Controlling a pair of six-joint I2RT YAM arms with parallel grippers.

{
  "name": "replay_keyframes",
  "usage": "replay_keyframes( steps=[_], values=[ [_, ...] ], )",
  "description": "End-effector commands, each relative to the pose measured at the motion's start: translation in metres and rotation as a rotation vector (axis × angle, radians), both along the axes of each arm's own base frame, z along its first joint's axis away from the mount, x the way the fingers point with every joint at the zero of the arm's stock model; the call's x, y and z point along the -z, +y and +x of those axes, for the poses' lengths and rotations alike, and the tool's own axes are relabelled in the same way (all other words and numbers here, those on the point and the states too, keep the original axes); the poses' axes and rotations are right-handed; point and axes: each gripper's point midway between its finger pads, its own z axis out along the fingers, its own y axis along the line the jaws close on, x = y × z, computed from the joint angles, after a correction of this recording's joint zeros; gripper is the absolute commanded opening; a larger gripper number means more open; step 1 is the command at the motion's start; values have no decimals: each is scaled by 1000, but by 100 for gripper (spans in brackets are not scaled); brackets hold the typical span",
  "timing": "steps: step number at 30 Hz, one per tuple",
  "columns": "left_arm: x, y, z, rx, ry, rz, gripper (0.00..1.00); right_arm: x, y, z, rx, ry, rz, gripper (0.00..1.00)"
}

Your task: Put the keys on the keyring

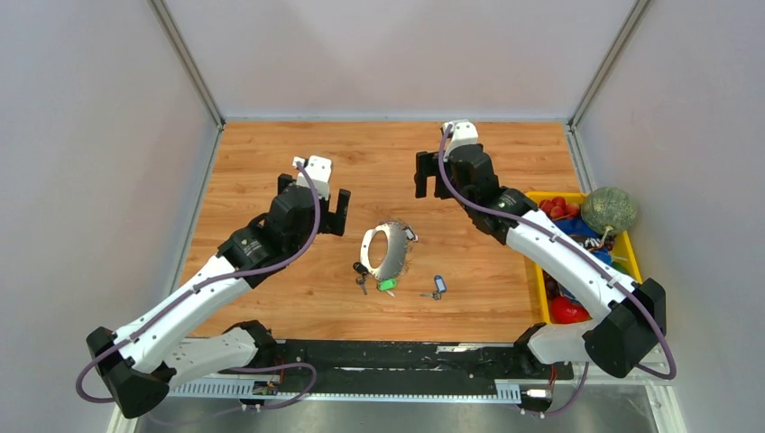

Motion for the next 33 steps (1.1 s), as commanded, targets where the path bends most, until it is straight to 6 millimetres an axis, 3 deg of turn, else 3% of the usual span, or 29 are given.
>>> replay_keyframes(
  steps=[1, 4, 7, 14, 18, 22, 29, 33],
  values=[
    [-5, 15, -10, -38, -21, -34, 100, -13, 9, 6, 2, -23, 55, 100],
    [-5, 12, -16, -6, -17, -62, 100, 14, 28, -5, -164, 34, 11, 100],
    [-3, 5, -20, 37, -1, -75, 100, 23, 45, -23, -311, 64, 40, 100],
    [6, -3, -26, 52, 44, -138, 100, 66, 44, -64, -343, 163, 63, 94],
    [6, -2, -25, 23, 60, -150, 100, 59, 50, -91, -370, 137, 80, 94],
    [4, 6, -25, -25, 81, -132, 100, 49, 43, -105, -364, 93, 65, 94],
    [11, -13, -36, 102, 94, -181, 100, 57, 16, -117, -338, 92, -13, 93],
    [14, -25, -33, 133, 94, -207, 100, 67, 8, -116, -305, 105, -57, 91]
  ],
)
